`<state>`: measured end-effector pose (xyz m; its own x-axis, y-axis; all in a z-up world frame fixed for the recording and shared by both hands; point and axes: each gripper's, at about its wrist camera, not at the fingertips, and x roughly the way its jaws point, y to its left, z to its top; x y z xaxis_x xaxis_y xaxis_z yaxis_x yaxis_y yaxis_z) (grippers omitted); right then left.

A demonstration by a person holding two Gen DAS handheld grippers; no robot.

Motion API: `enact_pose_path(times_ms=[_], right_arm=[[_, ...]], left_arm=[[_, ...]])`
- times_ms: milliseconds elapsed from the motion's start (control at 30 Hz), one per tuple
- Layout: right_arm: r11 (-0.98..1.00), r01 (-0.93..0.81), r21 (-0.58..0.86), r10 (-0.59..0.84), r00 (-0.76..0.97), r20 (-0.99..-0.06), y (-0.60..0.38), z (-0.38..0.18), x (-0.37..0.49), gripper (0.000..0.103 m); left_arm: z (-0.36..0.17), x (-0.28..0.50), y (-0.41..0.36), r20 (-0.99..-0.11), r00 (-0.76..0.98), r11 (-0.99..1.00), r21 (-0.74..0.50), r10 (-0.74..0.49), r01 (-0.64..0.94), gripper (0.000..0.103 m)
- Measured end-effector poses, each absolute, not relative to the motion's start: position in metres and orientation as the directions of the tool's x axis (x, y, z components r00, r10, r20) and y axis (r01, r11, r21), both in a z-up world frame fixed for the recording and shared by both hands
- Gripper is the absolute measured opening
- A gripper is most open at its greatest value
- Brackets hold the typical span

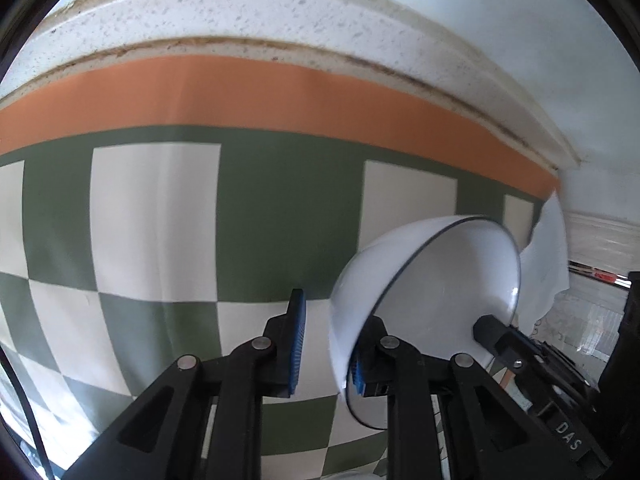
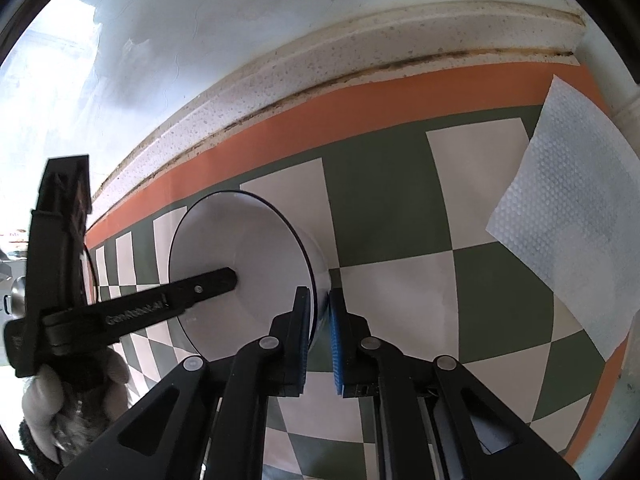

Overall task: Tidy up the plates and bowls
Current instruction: 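Grip the black-rimmed white bowl with both tools and carry it toward the bowl stack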

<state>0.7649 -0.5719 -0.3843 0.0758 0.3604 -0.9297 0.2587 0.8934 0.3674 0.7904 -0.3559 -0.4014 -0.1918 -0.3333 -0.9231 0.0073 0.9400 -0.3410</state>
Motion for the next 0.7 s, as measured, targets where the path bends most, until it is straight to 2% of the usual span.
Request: enact_pose_path(times_ms=[67,267,700], right_arm=[[0.895,0.255,0.366,0.36,0.071,-0.93,-0.574,-0.383,0.765,0.011],[0.906,0.244,0.345,0.339,0.066,-0.938,-0.569,-0.382,0.764,0.009],[0.902,0.247,0.353,0.348,0.067,-0.935,-0.563,-0.377,0.76,0.009]], left_arm=[[-0.398,0.791,-0.358,-0.909,-0.18,0.924,-0.382,-0.376,0.002,0.017],[-0.386,0.79,-0.346,-0.905,-0.145,0.916,-0.401,-0.401,-0.034,0.014],[-0.361,0.779,-0.345,-0.932,-0.09,0.936,-0.352,-0.352,-0.012,0.012]])
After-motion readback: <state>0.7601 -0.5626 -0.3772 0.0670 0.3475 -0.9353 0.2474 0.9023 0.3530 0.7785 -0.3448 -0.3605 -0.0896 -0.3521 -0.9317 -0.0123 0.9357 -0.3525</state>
